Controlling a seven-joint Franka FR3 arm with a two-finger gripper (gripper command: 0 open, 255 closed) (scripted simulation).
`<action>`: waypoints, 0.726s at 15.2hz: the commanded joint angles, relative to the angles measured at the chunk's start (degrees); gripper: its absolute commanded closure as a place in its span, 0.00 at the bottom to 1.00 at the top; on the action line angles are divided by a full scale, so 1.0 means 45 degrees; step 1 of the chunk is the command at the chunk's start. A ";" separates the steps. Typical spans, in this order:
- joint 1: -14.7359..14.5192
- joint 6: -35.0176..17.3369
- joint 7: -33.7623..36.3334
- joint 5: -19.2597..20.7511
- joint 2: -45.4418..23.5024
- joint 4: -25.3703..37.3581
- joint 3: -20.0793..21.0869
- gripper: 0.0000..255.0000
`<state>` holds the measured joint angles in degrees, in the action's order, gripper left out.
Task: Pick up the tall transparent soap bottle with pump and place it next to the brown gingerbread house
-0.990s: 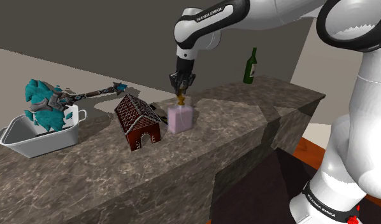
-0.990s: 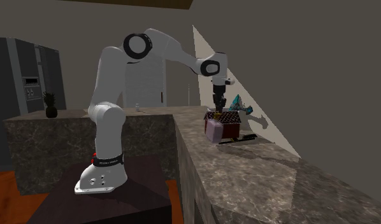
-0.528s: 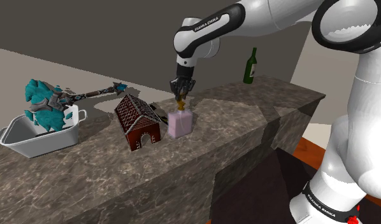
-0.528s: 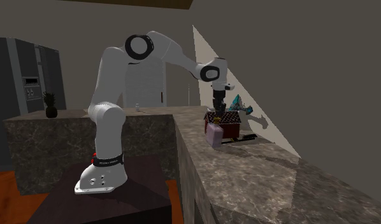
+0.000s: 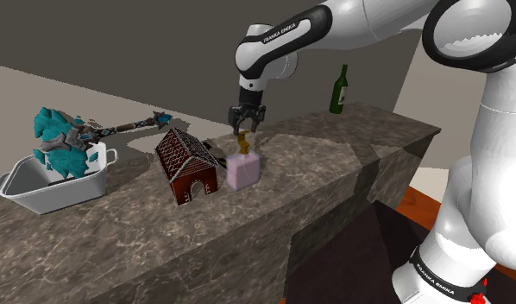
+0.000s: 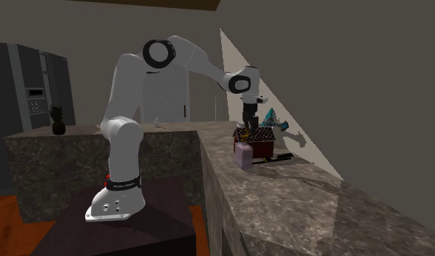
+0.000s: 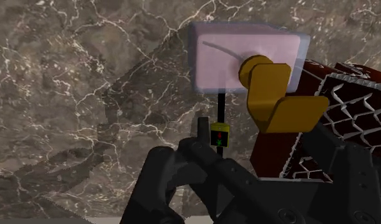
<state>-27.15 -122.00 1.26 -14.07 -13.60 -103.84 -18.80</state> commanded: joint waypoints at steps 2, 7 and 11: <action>0.0001 -0.0001 0.0000 0.0000 0.0000 0.0002 0.0000 0.00; 0.0021 0.1077 0.0187 0.0291 0.0522 0.0596 -0.0113 0.00; 0.0031 0.1368 0.0230 0.0356 0.0636 0.0781 -0.0138 0.00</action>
<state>-27.00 -116.00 2.24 -12.50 -10.76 -100.42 -19.42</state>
